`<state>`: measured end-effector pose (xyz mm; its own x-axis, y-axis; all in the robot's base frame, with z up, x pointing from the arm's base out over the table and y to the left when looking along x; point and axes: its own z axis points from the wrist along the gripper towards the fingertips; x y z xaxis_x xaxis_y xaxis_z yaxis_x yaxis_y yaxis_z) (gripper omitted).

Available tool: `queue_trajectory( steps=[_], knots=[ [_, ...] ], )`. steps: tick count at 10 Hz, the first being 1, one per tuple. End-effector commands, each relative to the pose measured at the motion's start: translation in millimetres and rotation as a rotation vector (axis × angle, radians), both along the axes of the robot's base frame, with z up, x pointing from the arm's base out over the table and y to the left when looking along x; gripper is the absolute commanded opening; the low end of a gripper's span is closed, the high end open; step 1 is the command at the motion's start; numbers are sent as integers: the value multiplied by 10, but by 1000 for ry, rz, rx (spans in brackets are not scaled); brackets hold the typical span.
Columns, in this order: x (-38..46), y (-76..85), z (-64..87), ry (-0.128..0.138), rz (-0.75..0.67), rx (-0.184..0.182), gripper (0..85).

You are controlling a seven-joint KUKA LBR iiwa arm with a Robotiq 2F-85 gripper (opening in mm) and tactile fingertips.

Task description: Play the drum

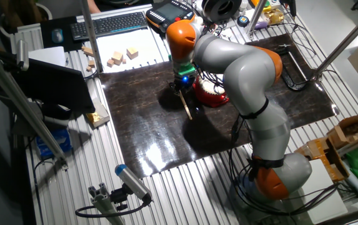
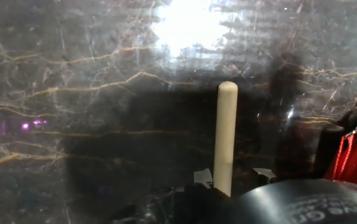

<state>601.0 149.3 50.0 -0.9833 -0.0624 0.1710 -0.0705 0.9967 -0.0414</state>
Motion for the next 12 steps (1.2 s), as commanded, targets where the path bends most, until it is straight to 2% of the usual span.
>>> queue_trajectory(
  steps=[1, 2, 3, 9, 12],
  knots=[
    [0, 0, -1, 7, -11, 5, 397],
    [0, 0, -1, 1, -29, 4, 397],
    [0, 0, -1, -17, -57, 4, 397],
    [45, 6, -121, -35, -78, -2, 400],
    [99, 5, -253, -8, -76, 23, 400]
  ],
)
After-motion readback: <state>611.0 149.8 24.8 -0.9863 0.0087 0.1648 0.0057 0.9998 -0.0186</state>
